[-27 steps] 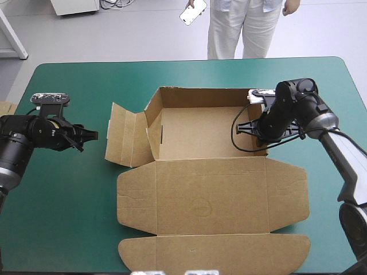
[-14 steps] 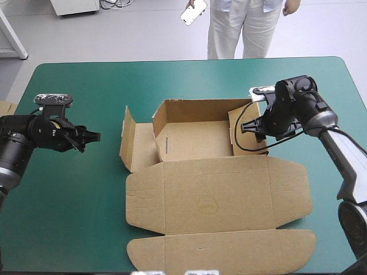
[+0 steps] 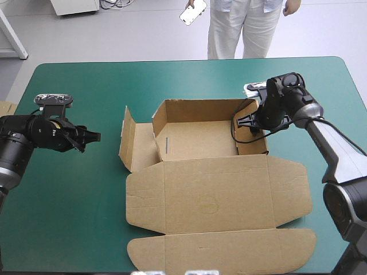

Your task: Fold the box

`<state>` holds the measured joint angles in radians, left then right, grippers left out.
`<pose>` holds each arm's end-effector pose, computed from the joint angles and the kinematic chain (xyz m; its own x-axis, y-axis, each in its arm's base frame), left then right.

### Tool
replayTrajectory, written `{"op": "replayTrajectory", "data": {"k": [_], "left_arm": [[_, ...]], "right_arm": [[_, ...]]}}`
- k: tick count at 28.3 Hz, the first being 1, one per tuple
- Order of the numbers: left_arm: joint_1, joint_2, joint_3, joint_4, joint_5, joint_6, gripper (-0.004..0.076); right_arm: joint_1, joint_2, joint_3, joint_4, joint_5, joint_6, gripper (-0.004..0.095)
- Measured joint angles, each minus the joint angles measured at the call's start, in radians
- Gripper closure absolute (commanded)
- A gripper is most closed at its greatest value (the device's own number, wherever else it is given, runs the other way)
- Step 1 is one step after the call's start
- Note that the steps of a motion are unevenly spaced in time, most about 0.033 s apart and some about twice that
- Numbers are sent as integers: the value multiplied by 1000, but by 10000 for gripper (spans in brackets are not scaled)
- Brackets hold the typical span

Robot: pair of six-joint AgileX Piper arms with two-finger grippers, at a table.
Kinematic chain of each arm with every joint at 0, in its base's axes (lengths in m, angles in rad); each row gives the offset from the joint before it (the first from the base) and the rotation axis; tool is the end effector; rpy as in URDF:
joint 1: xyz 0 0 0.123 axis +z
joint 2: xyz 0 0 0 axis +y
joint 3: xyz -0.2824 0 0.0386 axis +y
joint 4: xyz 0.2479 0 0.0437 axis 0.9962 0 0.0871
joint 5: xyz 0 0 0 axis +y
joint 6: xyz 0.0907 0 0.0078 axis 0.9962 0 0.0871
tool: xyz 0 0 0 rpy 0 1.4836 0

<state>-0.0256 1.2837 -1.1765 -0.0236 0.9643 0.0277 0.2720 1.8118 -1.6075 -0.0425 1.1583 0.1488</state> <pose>0.2584 -0.0084 0.3458 -0.8319 0.0356 -0.5537 0.0482 0.9988 -0.0083 0.3698 0.0995 0.2935 -0.9473 -0.1279 -0.2938 -0.1342 0.9909 0.0014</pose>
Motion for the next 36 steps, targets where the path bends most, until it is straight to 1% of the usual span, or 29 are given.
{"op": "replayTrajectory", "data": {"k": [2, 6, 7, 8, 9, 10, 18, 21, 24, 29, 32, 36], "left_arm": [[0, 0, 0, 0, 0, 0, 357], [0, 0, 0, 0, -2, 0, 357], [0, 0, 0, 0, -5, 0, 357], [0, 0, 0, 0, -9, 0, 357], [0, 0, 0, 0, -19, 0, 357], [0, 0, 0, 0, -25, 0, 357], [0, 0, 0, -29, -81, 3, 357], [0, 0, 2, -56, -106, 10, 357], [0, 0, 2, -65, -127, 23, 357], [3, 1, 4, -73, -158, 27, 357], [4, 1, 23, -75, -197, 29, 357], [11, 7, 98, -86, -275, 31, 357]], "right_arm": [[0, 21, 0, 9, -20, -3, 387], [0, 53, -1, 26, -33, -7, 632], [0, 58, -1, 31, -33, -7, 719], [0, 60, -1, 37, -33, -8, 845], [0, 63, -1, 42, -33, -15, 910], [0, 63, -1, 42, -33, -16, 927], [0, 61, -5, 42, -40, -24, 927], [-5, 61, -29, 58, 0, -42, 927], [-29, 61, -74, 101, 52, -75, 927], [-78, 58, -143, 149, 73, -108, 927], [-83, 50, -170, 160, 73, -108, 927], [-83, 37, -195, 172, 78, -109, 927]]}}
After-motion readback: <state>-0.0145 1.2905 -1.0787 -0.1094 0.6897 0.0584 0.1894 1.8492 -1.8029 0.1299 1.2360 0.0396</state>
